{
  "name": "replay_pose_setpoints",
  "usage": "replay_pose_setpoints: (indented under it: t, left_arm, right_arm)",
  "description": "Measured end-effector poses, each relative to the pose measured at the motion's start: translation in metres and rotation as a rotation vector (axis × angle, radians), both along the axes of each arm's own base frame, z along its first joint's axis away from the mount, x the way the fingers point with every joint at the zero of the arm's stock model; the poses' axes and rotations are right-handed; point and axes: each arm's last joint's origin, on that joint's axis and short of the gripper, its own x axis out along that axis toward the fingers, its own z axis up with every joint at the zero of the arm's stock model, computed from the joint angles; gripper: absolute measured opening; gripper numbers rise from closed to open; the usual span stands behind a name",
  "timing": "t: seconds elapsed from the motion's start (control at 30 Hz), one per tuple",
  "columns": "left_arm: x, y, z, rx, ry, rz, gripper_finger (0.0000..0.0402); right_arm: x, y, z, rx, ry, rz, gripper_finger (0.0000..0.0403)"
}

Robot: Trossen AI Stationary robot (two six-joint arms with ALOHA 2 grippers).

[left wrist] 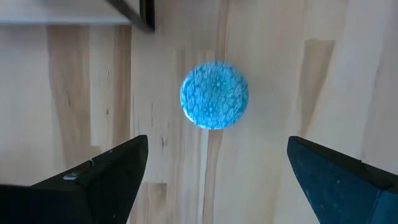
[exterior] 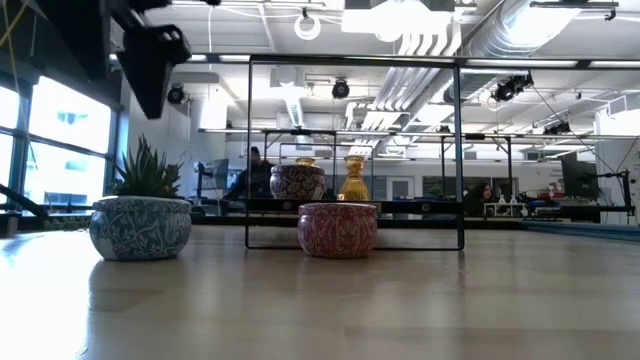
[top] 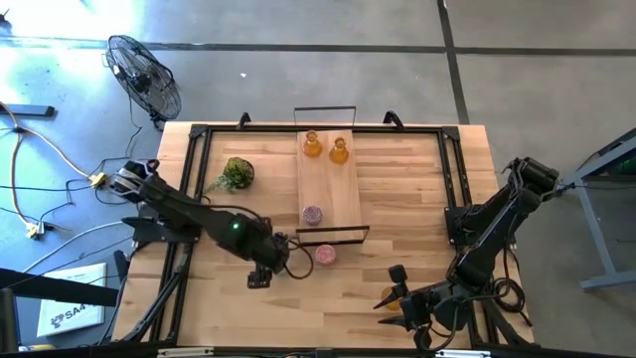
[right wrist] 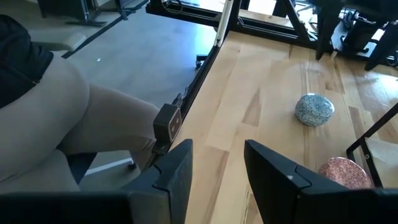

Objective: Pick & Place candle stick holders
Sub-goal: Put the blue scented candle on the shelf

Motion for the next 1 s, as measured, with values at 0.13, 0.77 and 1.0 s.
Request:
replay_pose_setpoints:
  t: [0.13,0.77,1.0]
  left_arm:
    - [0.004,0.005,-0.013,-0.014,-0.025,0.018,0.0376]
    - [0.01,0.019,-0.059,-0.173,-0.091,0.054,0.0376]
    - [0.012,0.018,-0.062,-0.191,-0.09,0.072,0.0376]
  right_arm:
    - [0.0,0.0,0.0,0.001,-0.002,-0.006,0.014]
    - [0.0,-0.001,0.0,-0.005,-0.01,-0.019,0.014]
    - [0.0,-0.001,0.0,-0.005,-0.01,-0.019,0.014]
